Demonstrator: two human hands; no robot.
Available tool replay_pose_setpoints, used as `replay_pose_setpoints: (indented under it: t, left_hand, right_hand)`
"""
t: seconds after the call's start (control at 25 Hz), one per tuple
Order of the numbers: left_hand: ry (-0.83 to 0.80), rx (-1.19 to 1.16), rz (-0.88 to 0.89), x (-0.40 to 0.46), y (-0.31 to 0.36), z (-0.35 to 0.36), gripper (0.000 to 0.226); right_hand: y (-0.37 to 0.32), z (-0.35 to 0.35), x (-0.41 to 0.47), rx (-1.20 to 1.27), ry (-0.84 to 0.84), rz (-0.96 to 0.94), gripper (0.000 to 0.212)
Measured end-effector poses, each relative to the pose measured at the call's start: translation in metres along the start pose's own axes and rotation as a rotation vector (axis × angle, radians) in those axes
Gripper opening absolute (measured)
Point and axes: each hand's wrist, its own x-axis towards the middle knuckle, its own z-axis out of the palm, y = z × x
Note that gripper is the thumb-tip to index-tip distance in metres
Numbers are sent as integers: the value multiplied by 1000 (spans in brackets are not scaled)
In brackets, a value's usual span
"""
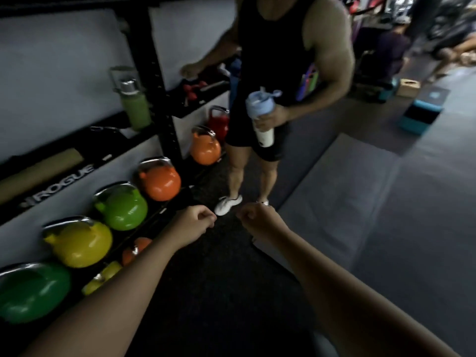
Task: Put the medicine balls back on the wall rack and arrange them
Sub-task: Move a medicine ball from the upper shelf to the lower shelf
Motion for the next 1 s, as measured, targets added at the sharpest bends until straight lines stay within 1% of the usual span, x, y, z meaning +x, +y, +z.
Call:
replay_pose_setpoints:
  t: [0.12, 0.28, 0.4, 0.52, 0.56, 0.64, 0.72, 0.8, 0.88, 1.0]
  left_hand:
    - [-18, -15, 78, -8, 47, 37, 11]
    - [-11, 4, 176, -24, 99, 58, 14]
    - [17, -30, 230, -33, 117, 53, 13]
    - [85, -14, 253, -44, 127, 26, 15]
    - [119, 0, 265, -46, 128, 12, 14]
    - [196, 46, 286, -47, 130, -22, 13]
    - [298, 111, 284, -48, 132, -70, 8]
    - [427, 171, 299, -55, 136, -130, 7]
    - [575, 234, 307, -68, 140, -198, 14]
    - [796, 319, 313, -90, 149, -305, 19]
  right_hand:
    - [27, -31, -24, 3, 57, 6, 29]
    - [44, -62, -36, 69, 129, -9, 26]
    - [36, -77, -39, 65, 142, -86, 26]
    - [9, -97, -39, 100, 111, -118, 27]
    - [-4, -104, -38, 105, 123, -144, 27]
    - [-33, -117, -30, 132, 219, -250, 25]
    - [-72, -131, -18, 172, 304, -346, 23]
    - [-121, -147, -2, 146, 336, -432, 23]
    - [-179, -164, 16, 115, 374, -519, 21]
    - [-268, -199, 32, 199, 420, -637, 15]
